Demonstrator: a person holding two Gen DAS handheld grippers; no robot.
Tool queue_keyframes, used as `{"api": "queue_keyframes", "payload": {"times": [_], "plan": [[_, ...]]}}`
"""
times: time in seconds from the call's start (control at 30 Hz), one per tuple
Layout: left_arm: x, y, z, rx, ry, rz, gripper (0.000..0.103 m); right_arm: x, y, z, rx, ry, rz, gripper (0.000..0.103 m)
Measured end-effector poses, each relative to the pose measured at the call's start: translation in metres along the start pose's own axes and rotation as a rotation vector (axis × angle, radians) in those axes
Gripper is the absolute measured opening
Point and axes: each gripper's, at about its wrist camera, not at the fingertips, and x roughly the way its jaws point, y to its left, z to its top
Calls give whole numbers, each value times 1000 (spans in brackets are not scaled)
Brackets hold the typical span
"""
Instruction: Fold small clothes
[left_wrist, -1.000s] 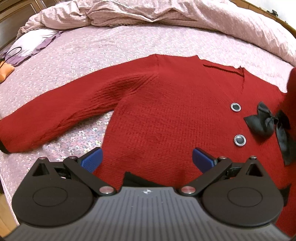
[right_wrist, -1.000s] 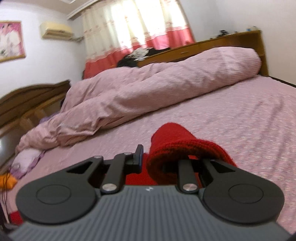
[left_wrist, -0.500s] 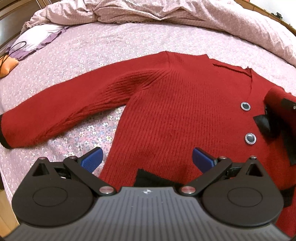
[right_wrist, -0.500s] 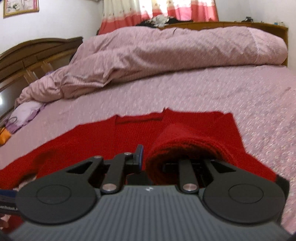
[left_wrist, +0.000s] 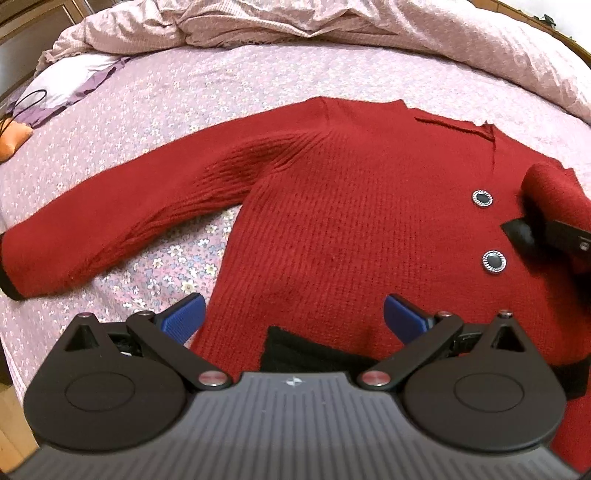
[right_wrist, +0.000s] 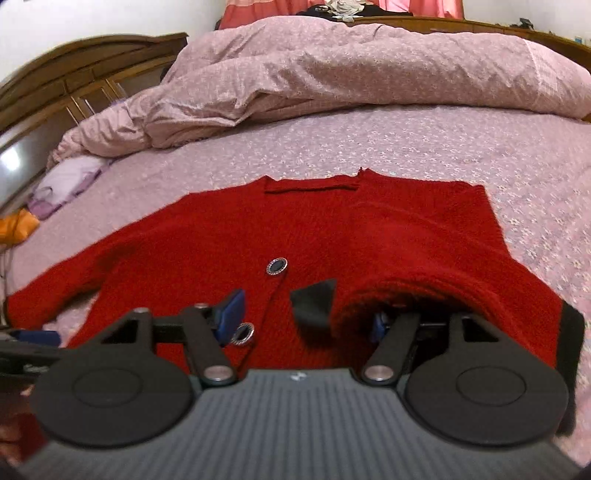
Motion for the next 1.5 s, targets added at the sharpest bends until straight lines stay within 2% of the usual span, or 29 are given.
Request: {"api": "queue_keyframes", "payload": {"times": [0.27, 0.4, 0.6, 1.07, 1.23, 1.4, 1.47, 1.5], "plan": [[-8, -12, -4, 24, -5, -20, 103, -51, -24, 1, 100, -19, 82, 67], [-14, -20, -8, 45, -10, -23, 103, -70, -37, -2, 101, -46, 10, 67], [-21, -27, -13, 62, -17, -23, 103, -85, -73, -11, 205, -62, -76, 67], [-18, -46, -16, 106, 24, -45, 103, -52, -142, -39, 360, 21, -244, 67], [-12, -47, -16, 94, 44, -49, 103, -39, -157, -49, 437, 51, -205, 69], [-9, -47, -15, 98, 38, -53, 103, -33, -159, -52, 442, 48, -197, 68], [-8, -48, -15, 98, 37, -58, 103, -32, -158, -51, 433, 46, -200, 68], [-9, -49, -15, 100, 36, -60, 103, -33, -158, -50, 427, 45, -202, 63]]}}
